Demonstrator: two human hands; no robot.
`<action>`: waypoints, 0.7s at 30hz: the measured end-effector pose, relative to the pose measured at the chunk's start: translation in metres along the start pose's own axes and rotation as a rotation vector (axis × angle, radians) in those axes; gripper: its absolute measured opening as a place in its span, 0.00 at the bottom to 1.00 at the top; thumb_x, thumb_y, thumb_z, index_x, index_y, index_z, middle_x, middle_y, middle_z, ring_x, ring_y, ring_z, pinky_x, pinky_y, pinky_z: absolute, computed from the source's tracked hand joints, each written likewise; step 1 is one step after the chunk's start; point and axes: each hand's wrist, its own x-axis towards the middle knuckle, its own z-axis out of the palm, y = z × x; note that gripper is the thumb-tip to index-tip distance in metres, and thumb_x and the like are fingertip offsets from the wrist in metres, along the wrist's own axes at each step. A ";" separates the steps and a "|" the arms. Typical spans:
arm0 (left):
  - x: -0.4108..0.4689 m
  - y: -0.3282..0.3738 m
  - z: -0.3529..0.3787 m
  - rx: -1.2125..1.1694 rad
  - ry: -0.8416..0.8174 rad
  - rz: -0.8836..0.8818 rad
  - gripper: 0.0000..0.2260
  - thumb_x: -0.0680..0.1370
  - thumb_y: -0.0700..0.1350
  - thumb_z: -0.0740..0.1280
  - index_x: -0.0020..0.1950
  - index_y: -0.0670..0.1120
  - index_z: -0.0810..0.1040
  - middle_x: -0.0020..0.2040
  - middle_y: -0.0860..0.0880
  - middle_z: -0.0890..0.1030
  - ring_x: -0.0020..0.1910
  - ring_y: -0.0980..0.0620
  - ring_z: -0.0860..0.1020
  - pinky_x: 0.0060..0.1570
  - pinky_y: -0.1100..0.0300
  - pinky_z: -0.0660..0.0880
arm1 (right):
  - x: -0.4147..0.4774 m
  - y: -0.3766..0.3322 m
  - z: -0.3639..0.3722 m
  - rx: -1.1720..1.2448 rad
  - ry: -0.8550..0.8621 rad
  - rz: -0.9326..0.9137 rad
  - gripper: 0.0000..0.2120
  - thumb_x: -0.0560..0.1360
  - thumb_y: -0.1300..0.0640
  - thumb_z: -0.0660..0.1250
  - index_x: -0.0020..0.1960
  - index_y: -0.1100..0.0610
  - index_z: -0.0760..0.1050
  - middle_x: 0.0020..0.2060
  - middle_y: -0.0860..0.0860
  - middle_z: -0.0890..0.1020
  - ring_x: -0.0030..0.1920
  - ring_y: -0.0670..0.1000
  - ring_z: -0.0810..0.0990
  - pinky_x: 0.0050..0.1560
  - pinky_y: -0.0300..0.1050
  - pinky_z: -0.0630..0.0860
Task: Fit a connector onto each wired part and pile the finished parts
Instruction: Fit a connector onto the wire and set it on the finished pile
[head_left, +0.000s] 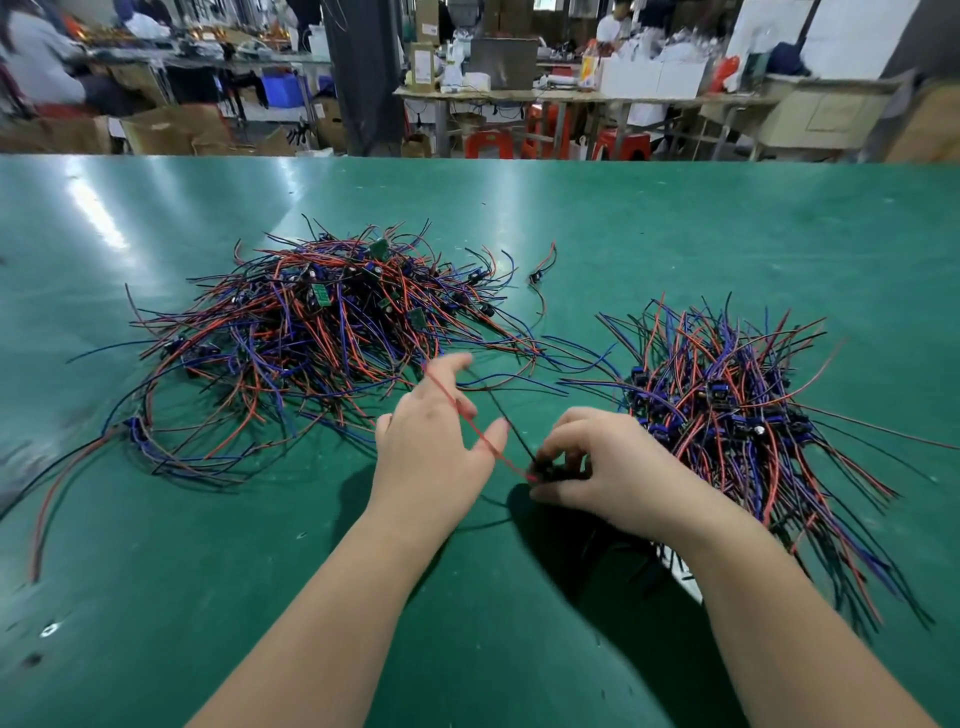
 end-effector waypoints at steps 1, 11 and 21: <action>-0.001 0.003 0.000 -0.106 0.044 -0.006 0.30 0.72 0.52 0.72 0.70 0.54 0.62 0.45 0.58 0.73 0.45 0.53 0.74 0.50 0.60 0.65 | 0.000 -0.001 -0.001 0.057 0.097 -0.012 0.09 0.67 0.52 0.77 0.47 0.51 0.83 0.42 0.45 0.77 0.40 0.45 0.77 0.43 0.34 0.70; 0.010 0.014 -0.010 -0.618 0.150 -0.329 0.06 0.80 0.44 0.63 0.57 0.49 0.73 0.44 0.51 0.80 0.39 0.57 0.76 0.43 0.65 0.74 | -0.005 -0.014 -0.032 1.572 0.357 0.096 0.09 0.68 0.60 0.64 0.40 0.54 0.84 0.41 0.57 0.85 0.33 0.47 0.81 0.32 0.34 0.75; -0.002 0.029 -0.012 -1.013 -0.279 -0.309 0.13 0.63 0.53 0.73 0.41 0.47 0.85 0.38 0.47 0.85 0.30 0.55 0.80 0.28 0.65 0.76 | 0.003 -0.021 -0.015 1.465 0.275 0.323 0.06 0.64 0.62 0.69 0.39 0.59 0.83 0.31 0.54 0.83 0.29 0.49 0.82 0.27 0.35 0.76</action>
